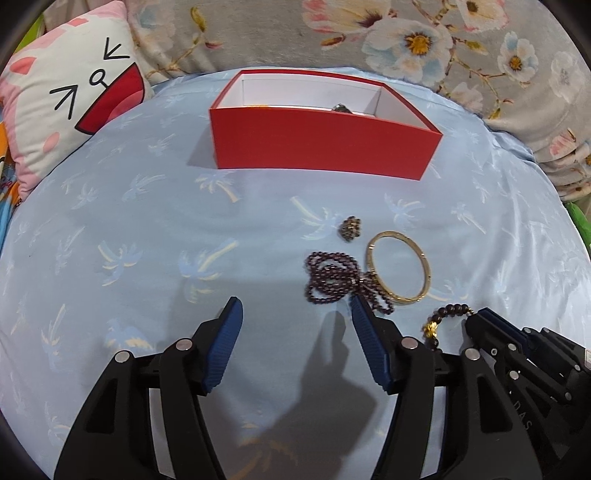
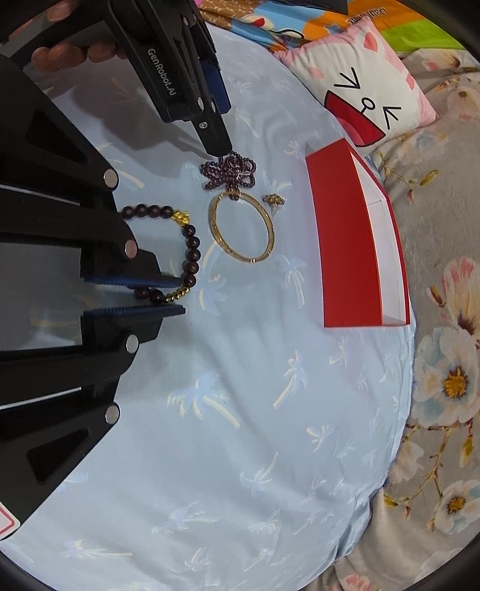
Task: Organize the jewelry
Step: 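Grasp the black bead bracelet with the right tool while the left tool grasps the garnet bracelet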
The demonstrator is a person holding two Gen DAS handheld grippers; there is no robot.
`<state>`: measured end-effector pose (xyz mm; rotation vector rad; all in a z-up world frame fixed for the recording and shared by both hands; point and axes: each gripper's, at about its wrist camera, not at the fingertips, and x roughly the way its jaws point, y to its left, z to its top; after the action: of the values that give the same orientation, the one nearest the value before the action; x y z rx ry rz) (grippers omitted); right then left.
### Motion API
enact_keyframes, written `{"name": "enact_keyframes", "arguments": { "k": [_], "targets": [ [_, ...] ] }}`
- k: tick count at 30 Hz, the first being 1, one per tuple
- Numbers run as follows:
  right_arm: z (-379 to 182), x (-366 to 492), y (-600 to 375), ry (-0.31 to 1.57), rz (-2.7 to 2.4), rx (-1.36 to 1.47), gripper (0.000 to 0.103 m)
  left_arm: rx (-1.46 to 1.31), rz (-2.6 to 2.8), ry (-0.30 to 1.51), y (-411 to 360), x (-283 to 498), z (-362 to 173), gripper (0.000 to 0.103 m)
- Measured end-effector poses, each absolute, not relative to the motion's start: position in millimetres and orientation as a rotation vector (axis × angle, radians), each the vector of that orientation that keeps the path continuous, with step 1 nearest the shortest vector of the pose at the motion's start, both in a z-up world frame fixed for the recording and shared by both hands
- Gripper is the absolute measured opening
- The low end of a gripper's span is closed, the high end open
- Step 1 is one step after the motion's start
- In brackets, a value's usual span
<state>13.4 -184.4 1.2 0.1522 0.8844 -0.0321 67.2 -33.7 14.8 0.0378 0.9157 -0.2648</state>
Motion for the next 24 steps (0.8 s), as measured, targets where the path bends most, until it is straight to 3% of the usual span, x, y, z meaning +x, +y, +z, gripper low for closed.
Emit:
{"name": "enact_keyframes", "arguments": {
  "k": [18, 21, 23, 24],
  "targets": [
    [1, 13, -189, 0.877, -0.022, 0.174, 0.007, 0.062, -0.27, 0.897, -62, 84, 6, 0.062],
    [1, 13, -189, 0.875, -0.021, 0.177, 0.007, 0.08, -0.263, 0.875, -61, 82, 5, 0.054],
    [1, 13, -190, 0.874, -0.021, 0.18, 0.007, 0.078, -0.27, 0.867, -59, 81, 6, 0.038],
    [1, 13, -189, 0.873, -0.022, 0.179, 0.007, 0.075, -0.277, 0.867, -59, 81, 7, 0.035]
  ]
}}
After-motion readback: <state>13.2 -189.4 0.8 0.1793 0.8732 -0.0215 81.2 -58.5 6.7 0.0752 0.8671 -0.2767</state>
